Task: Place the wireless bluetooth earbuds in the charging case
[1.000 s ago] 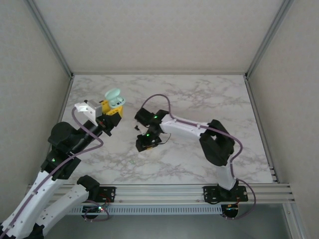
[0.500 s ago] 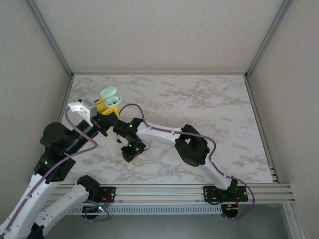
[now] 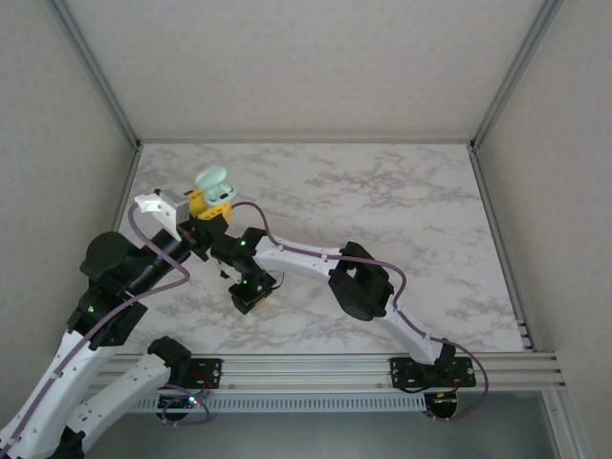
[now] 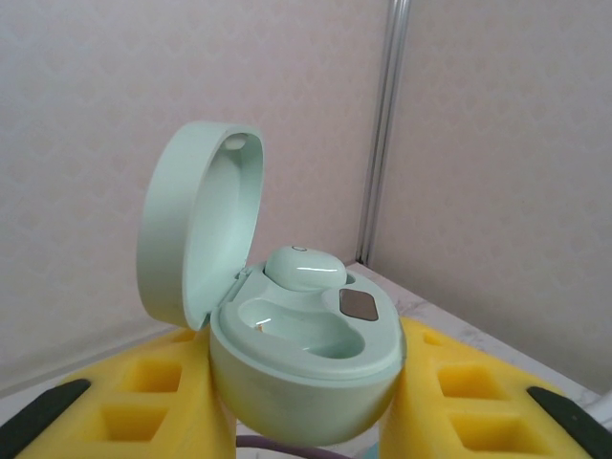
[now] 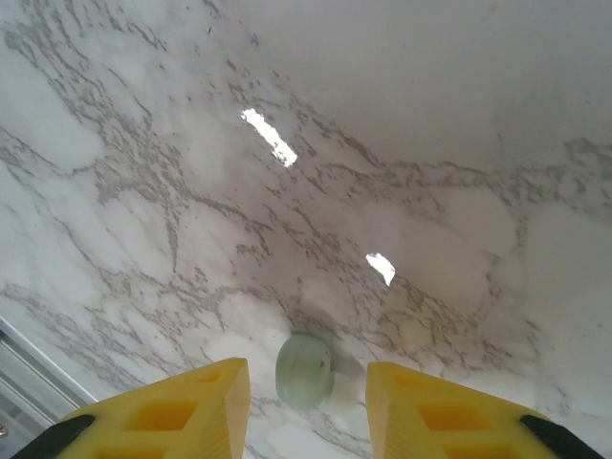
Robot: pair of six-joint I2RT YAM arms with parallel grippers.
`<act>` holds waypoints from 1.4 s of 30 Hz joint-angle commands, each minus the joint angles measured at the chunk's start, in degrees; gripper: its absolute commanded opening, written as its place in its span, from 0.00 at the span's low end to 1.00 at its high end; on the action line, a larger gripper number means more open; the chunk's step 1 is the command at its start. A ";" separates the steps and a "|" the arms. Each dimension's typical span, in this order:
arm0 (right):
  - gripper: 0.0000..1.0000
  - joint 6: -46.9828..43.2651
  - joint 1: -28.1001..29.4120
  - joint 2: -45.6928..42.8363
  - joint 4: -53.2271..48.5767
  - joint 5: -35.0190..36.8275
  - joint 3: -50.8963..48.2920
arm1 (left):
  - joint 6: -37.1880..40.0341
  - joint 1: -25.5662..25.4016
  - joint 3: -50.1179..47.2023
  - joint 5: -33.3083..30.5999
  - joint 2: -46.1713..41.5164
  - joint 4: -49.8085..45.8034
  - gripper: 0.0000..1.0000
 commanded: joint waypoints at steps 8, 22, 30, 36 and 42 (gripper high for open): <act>0.35 -1.54 1.96 4.67 -5.90 3.02 5.59 | -0.10 0.39 0.79 1.83 0.31 1.05 0.24; 0.26 -0.33 2.59 5.99 -6.96 5.93 7.14 | -0.31 0.39 0.54 2.73 1.65 1.58 0.24; 0.21 2.12 0.67 0.51 -5.09 7.50 3.44 | -0.29 0.39 0.45 2.99 2.35 1.76 0.24; 0.20 6.72 -6.19 -13.76 5.94 3.51 -13.55 | -0.60 0.39 0.10 3.70 3.81 3.02 0.24; 0.20 11.08 -16.12 -28.36 14.99 -3.50 -28.90 | -1.42 0.30 -0.93 5.42 7.62 6.26 0.24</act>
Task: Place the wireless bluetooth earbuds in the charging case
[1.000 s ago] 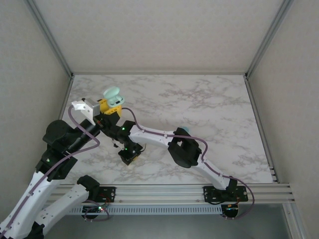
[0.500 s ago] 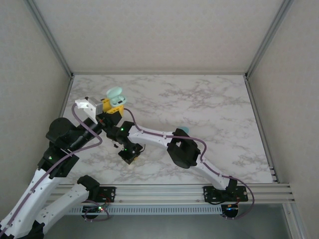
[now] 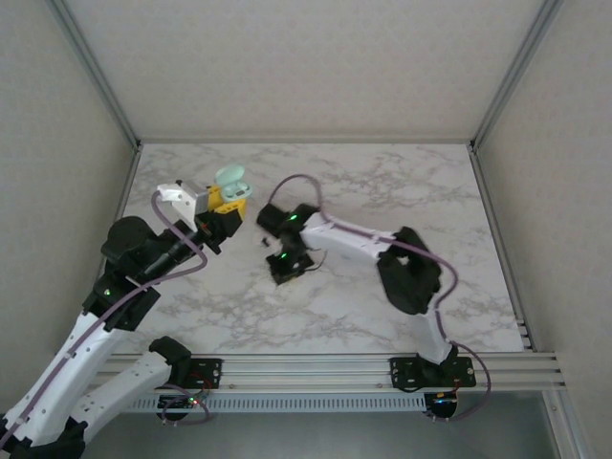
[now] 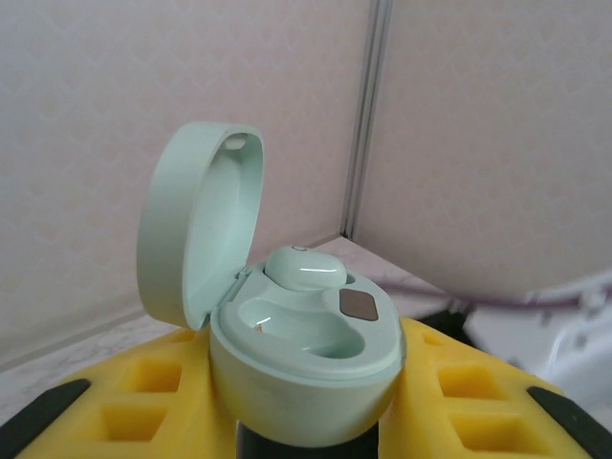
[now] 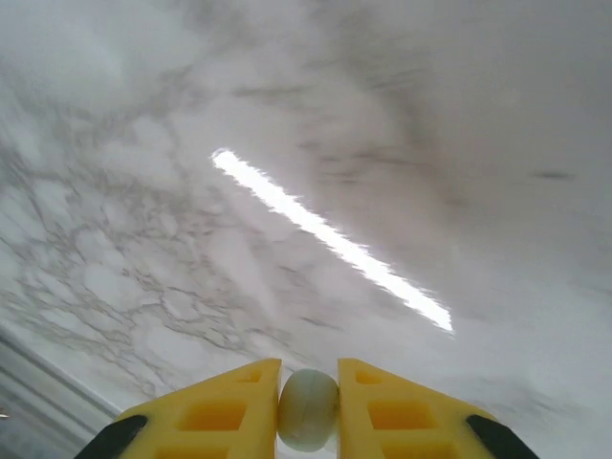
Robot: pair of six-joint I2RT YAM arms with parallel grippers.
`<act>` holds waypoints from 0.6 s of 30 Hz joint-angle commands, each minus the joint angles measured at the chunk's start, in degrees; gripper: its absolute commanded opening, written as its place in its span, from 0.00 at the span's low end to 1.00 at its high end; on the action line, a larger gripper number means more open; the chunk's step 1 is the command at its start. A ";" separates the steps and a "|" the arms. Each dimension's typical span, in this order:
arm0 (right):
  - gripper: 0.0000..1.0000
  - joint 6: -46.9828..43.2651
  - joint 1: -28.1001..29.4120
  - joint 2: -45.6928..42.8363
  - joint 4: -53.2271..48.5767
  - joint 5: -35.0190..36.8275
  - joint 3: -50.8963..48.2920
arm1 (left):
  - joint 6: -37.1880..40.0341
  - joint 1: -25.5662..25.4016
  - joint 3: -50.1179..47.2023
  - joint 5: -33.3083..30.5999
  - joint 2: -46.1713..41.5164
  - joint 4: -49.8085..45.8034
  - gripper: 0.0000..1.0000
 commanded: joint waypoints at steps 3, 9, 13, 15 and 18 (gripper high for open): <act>0.20 4.63 -7.36 -11.71 7.80 -6.64 -8.52 | -1.69 0.30 -1.42 2.92 3.66 6.00 0.24; 0.20 6.06 -16.16 -20.80 10.33 -11.01 -13.23 | -2.96 -0.05 -2.52 4.77 8.39 10.41 0.23; 0.20 7.08 -21.52 -26.21 11.30 -13.45 -15.05 | -3.32 -0.31 -2.74 5.65 11.20 12.38 0.23; 0.20 7.32 -23.54 -28.58 11.06 -14.18 -15.04 | -3.45 -0.46 -2.80 5.99 12.64 13.42 0.23; 0.20 7.50 -25.57 -31.77 10.01 -14.29 -13.85 | -3.41 -0.76 -2.94 6.51 14.27 14.53 0.23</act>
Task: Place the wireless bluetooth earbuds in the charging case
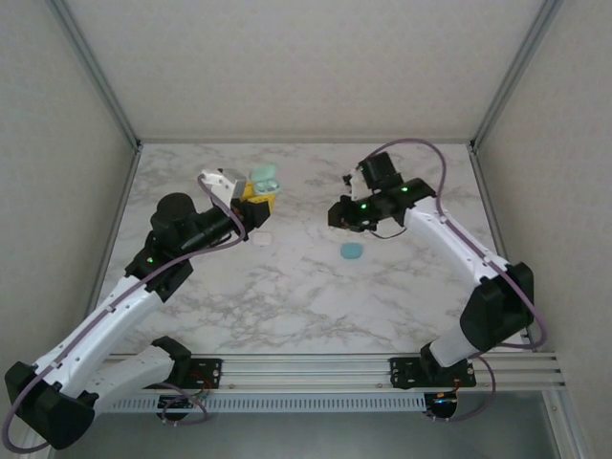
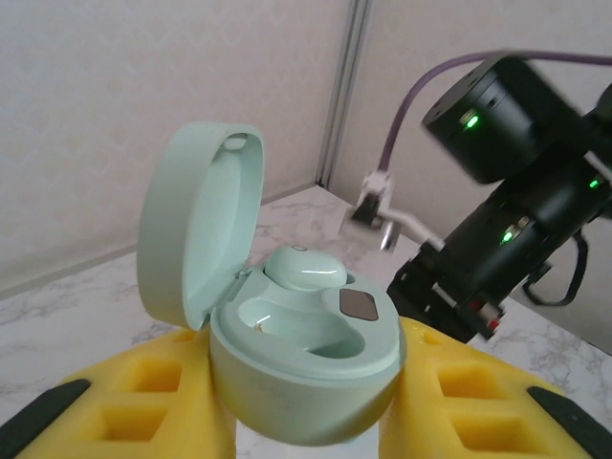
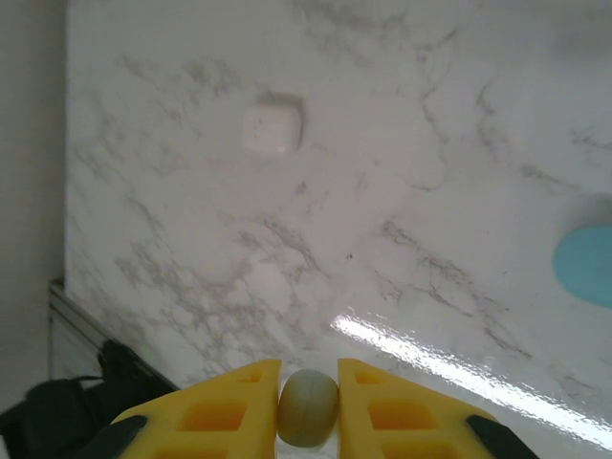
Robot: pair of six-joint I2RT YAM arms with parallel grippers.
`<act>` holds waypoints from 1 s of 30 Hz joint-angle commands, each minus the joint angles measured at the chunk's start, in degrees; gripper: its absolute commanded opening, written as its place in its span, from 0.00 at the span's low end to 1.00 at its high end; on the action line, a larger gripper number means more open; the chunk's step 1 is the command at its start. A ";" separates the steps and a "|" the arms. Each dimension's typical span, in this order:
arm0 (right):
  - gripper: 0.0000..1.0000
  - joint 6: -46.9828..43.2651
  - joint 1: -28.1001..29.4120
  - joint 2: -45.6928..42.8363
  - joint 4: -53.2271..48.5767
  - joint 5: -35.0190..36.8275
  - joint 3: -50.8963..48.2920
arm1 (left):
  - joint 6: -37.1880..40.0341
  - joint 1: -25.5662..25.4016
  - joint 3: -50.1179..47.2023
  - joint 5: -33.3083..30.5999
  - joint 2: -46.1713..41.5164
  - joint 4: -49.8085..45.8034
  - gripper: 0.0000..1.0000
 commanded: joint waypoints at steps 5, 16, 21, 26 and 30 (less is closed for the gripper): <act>0.20 1.76 -1.70 -8.39 -1.29 -0.76 4.01 | -1.01 -0.96 -1.15 3.05 3.03 7.30 0.23; 0.20 7.37 -1.52 -12.78 3.59 -8.08 9.65 | -0.44 -2.02 -2.70 4.85 5.78 10.31 0.22; 0.21 9.44 0.51 -11.88 6.48 -10.73 11.07 | 0.30 -2.37 -3.63 5.57 5.95 12.12 0.22; 0.21 10.06 4.57 -9.36 8.81 -11.68 13.22 | 1.00 -2.55 -3.73 6.51 6.55 12.57 0.22; 0.22 9.81 7.69 -6.76 10.18 -11.72 15.54 | 1.92 -2.99 -3.81 7.47 6.65 12.61 0.22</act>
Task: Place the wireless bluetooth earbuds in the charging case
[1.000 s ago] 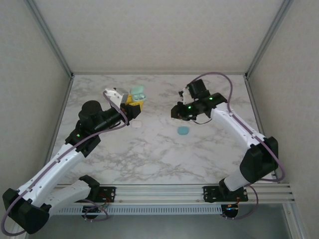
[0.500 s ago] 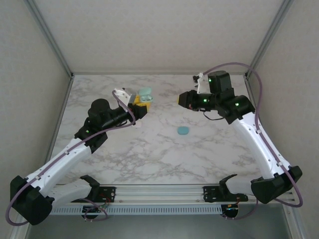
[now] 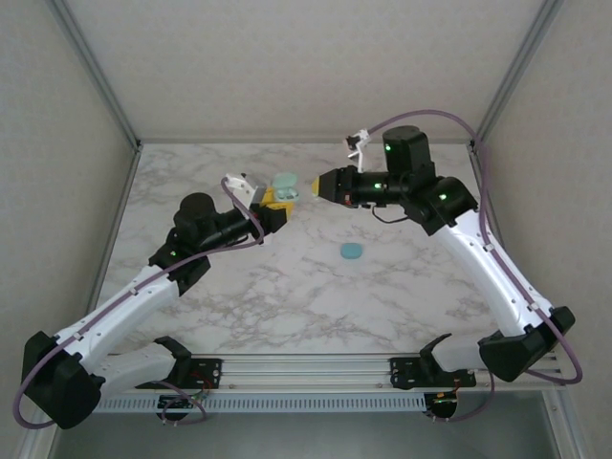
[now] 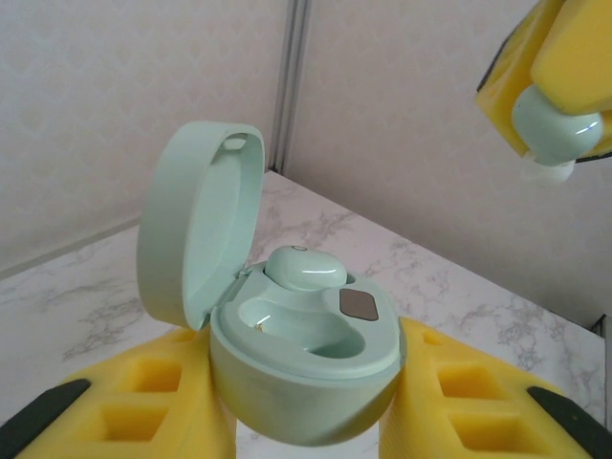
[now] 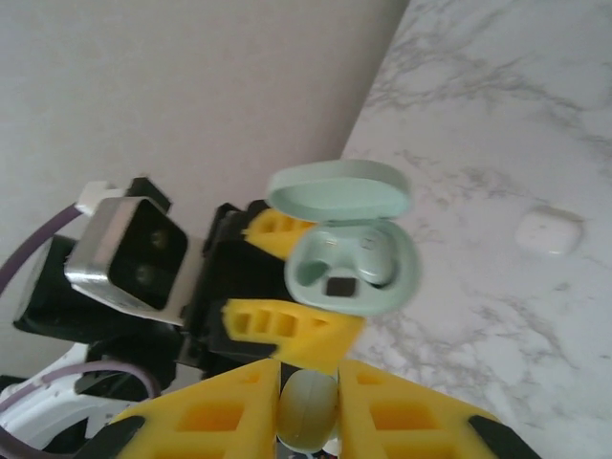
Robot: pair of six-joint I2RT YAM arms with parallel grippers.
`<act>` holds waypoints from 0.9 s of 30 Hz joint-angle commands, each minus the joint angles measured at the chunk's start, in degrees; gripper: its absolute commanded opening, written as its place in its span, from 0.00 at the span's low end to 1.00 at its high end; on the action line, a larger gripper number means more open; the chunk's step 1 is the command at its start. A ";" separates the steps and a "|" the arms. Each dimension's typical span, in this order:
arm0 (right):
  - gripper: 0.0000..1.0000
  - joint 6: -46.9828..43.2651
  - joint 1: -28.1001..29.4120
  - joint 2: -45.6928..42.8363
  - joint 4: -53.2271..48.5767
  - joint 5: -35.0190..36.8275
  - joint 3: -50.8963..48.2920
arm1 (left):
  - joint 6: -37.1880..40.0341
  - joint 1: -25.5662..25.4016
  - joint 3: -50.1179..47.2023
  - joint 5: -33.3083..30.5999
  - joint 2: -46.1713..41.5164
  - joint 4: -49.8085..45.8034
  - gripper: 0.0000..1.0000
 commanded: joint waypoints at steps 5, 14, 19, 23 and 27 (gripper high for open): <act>0.22 0.33 4.21 4.99 3.30 -1.73 5.89 | 3.44 -1.32 -0.85 4.28 0.07 3.84 0.22; 0.22 0.29 5.73 6.66 2.45 0.44 5.95 | 4.64 -1.86 0.02 3.80 0.04 3.34 0.23; 0.22 2.67 5.91 6.40 6.47 -0.87 3.64 | 4.59 -2.21 0.43 3.59 0.08 3.11 0.23; 0.22 2.99 5.91 6.31 6.39 0.64 2.73 | 4.59 -2.37 0.61 2.92 -0.49 3.19 0.23; 0.22 2.67 5.91 6.40 6.05 0.88 2.71 | 4.32 -2.48 0.44 2.54 -0.73 4.05 0.23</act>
